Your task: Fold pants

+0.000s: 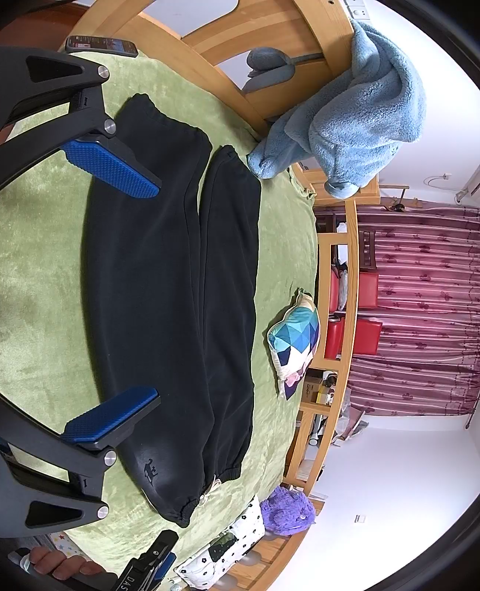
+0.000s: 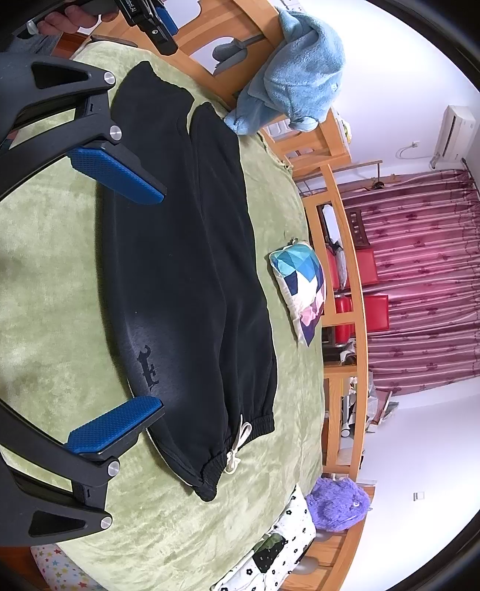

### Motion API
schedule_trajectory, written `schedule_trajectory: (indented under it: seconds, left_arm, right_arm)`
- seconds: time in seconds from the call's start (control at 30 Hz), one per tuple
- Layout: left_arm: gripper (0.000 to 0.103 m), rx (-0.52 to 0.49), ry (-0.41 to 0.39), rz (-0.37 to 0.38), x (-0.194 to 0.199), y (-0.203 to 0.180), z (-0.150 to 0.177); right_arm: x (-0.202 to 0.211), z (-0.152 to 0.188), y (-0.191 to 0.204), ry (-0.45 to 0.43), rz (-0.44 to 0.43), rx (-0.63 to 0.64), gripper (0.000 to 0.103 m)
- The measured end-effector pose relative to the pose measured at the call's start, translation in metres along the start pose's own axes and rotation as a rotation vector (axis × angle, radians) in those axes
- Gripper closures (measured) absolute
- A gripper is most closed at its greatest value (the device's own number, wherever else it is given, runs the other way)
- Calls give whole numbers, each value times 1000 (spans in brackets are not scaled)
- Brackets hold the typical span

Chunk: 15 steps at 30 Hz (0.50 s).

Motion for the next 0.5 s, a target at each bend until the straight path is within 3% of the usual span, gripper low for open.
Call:
schedule_trajectory:
  seconds: [0.33,0.5]
  left_arm:
    - [0,-12,-28,-1,7,2,-3]
    - [0,-31,-42,-36,7,15,-5]
  right_arm:
    - [3,0,-4,-12,-18,-28,1]
    - [3,-4,-7,-5,-10,-31,2]
Point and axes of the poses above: each gripper's, at about its wrist camera, not at the fingertips, and x roughly against the way its jaws point, y to its left, z to its underside, the point moved 4 cm from there along -x, roughly the way its jaws point, and after that the axes turned 3 degrees about -z, right-handed, at the moved point
